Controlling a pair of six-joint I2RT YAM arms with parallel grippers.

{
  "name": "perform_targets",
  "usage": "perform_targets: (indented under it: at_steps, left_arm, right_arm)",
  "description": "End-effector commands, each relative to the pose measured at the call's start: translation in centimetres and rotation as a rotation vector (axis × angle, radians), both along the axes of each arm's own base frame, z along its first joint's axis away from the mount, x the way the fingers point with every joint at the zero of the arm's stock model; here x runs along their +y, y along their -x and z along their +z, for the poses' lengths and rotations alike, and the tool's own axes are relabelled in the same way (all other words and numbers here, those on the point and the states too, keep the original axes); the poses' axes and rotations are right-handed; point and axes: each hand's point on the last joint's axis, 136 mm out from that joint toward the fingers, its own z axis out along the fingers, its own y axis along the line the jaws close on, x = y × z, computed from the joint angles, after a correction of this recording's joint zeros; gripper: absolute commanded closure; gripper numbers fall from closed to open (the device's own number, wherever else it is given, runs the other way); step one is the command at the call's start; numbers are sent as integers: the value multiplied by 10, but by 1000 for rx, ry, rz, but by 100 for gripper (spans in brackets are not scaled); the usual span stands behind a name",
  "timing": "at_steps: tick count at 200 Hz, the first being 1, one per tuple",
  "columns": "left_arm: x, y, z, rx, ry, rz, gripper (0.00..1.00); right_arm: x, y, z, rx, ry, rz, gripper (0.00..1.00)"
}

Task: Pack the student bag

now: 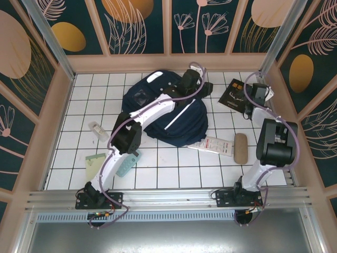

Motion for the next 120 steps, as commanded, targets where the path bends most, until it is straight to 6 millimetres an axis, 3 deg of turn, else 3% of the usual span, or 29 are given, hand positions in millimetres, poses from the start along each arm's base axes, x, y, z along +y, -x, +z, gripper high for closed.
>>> perform_targets:
  at_steps: [1, 63, 76, 95, 120]
  left_arm:
    - [-9, -12, 9, -11, 104, 18, 35]
    - [-16, -9, -30, 43, 85, -10, 34]
    - [-16, -9, -35, 44, 74, -14, 34]
    - [-16, -10, -36, 40, 75, -14, 34]
    - [-20, -13, -40, 42, 95, -17, 32]
  right_arm:
    - [-12, -26, -2, 0, -13, 13, 2]
    - [-36, -82, -41, 23, -138, 78, 3]
    - [-33, -94, -48, 28, -167, 117, 3]
    - [-12, -109, -56, 35, -235, 220, 5]
    - [15, -113, -55, 30, -256, 295, 6]
